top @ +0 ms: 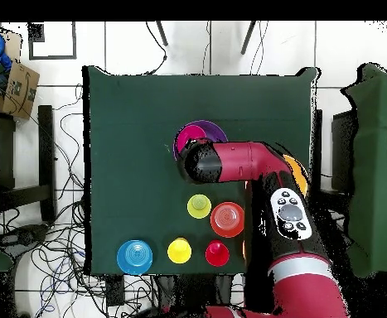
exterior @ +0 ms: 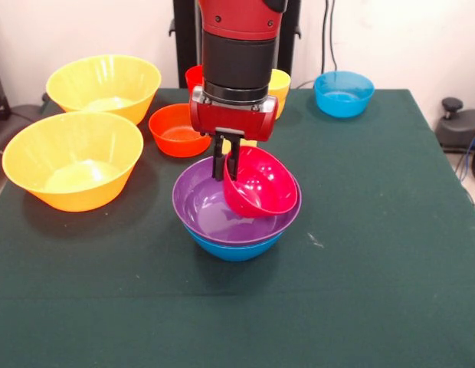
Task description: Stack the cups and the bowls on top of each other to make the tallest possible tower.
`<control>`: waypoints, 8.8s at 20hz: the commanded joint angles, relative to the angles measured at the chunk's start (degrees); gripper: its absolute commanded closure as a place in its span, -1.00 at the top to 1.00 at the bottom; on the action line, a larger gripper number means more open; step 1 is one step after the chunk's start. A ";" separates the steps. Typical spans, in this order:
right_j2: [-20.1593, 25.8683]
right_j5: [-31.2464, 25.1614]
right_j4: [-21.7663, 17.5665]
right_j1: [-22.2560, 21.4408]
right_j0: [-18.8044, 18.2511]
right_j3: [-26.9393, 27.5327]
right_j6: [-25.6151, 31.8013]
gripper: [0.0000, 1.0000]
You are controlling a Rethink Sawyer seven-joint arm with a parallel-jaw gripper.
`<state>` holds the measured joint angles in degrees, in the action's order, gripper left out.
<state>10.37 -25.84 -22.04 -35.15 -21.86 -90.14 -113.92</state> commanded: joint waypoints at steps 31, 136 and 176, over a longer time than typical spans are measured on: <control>1.07 -5.75 -1.65 -0.43 0.89 -1.01 3.72 1.00; 18.53 -2.32 -16.21 -3.85 -24.52 -12.33 8.01 1.00; 21.65 -3.58 -16.74 -1.08 -26.05 -13.72 10.50 1.00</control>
<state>29.07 -26.53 -35.00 -39.52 -47.21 -107.23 -113.92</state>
